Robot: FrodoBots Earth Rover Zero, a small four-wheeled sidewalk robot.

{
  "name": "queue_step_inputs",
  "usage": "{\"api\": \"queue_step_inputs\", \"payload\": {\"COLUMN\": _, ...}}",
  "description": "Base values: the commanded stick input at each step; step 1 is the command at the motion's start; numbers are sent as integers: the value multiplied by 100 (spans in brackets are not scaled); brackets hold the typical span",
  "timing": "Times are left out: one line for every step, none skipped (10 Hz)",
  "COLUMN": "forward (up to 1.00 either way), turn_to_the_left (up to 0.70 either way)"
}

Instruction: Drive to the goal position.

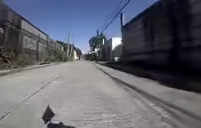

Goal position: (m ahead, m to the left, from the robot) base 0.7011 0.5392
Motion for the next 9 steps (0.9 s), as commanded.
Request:
{"api": "queue_step_inputs", "payload": {"forward": 70, "turn_to_the_left": -3}}
{"api": "queue_step_inputs", "payload": {"forward": 70, "turn_to_the_left": -3}}
{"api": "queue_step_inputs", "payload": {"forward": 70, "turn_to_the_left": -3}}
{"api": "queue_step_inputs", "payload": {"forward": 70, "turn_to_the_left": -3}}
{"api": "queue_step_inputs", "payload": {"forward": 70, "turn_to_the_left": -3}}
{"api": "queue_step_inputs", "payload": {"forward": 70, "turn_to_the_left": -3}}
{"api": "queue_step_inputs", "payload": {"forward": 70, "turn_to_the_left": -3}}
{"api": "queue_step_inputs", "payload": {"forward": 70, "turn_to_the_left": -3}}
{"api": "queue_step_inputs", "payload": {"forward": 70, "turn_to_the_left": -3}}
